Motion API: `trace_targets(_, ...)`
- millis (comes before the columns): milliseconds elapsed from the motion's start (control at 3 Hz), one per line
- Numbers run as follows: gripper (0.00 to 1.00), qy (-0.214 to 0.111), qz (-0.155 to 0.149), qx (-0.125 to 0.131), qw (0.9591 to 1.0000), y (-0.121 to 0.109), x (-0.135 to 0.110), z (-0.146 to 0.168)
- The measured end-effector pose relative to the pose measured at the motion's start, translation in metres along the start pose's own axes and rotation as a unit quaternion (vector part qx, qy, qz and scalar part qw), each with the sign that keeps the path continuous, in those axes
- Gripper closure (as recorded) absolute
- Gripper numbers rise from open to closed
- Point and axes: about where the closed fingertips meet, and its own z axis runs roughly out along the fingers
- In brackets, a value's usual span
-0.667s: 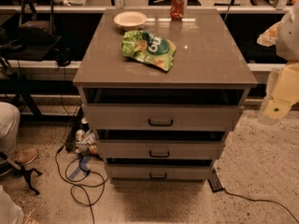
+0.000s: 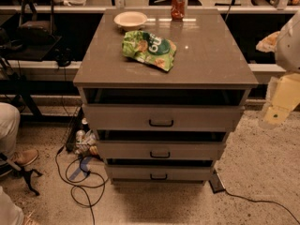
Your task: Open bottom drawer
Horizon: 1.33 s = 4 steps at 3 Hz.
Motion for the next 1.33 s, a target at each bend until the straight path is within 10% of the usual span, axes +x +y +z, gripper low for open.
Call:
trace_targets(1000, 0.00, -0.061, -0.111, -0.062, 0.9900, 0.016, 0.050, 0.158)
trace_targets(1333, 0.00, -0.061, -0.111, -0.062, 0.9900, 0.016, 0.050, 0.158)
